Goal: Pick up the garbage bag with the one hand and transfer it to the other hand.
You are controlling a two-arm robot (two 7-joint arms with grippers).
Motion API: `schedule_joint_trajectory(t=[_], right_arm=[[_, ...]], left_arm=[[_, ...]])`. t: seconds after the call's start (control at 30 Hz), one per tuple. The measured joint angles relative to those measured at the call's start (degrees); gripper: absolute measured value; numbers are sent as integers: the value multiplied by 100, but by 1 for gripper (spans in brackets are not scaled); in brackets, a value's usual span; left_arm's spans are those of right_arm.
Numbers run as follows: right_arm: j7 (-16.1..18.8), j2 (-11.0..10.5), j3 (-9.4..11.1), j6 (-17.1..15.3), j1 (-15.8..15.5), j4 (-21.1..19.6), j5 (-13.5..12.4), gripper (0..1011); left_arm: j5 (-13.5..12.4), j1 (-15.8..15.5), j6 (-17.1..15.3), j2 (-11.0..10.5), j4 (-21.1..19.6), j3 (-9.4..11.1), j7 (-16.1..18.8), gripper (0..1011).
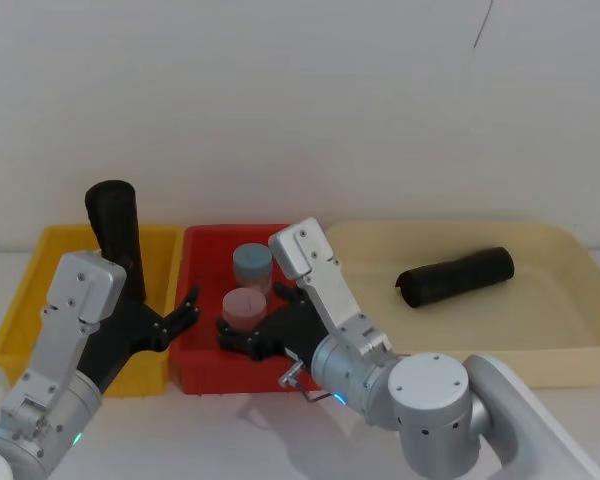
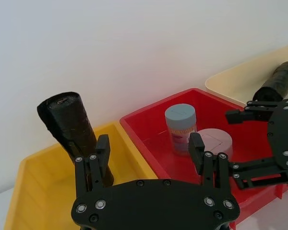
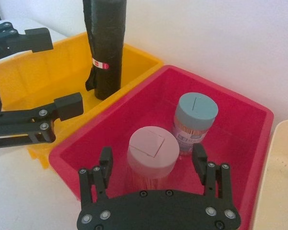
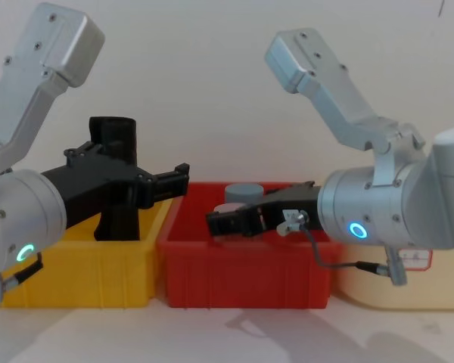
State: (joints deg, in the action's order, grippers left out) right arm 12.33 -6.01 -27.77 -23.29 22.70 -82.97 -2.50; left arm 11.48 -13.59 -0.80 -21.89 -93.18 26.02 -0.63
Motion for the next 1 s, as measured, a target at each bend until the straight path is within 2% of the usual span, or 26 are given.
schedule_joint_trajectory(t=[0.63, 0.77, 0.9, 0.97, 1.0], right_arm=[[-90, 313, 46, 111, 218, 535, 101, 995], [-142, 373, 55, 135, 250, 632, 133, 918], [-202, 438, 77, 140, 282, 721, 165, 792], [-226, 458, 84, 141, 291, 746, 176, 792], [-231, 467, 89, 140, 295, 757, 178, 738]], left_arm=[[0, 0, 0, 0, 0, 0, 0, 1001], [0, 0, 0, 0, 0, 0, 0, 1001], [0, 0, 0, 0, 0, 0, 0, 1001], [0, 0, 0, 0, 0, 0, 0, 1001], [0, 0, 0, 0, 0, 0, 0, 1001]])
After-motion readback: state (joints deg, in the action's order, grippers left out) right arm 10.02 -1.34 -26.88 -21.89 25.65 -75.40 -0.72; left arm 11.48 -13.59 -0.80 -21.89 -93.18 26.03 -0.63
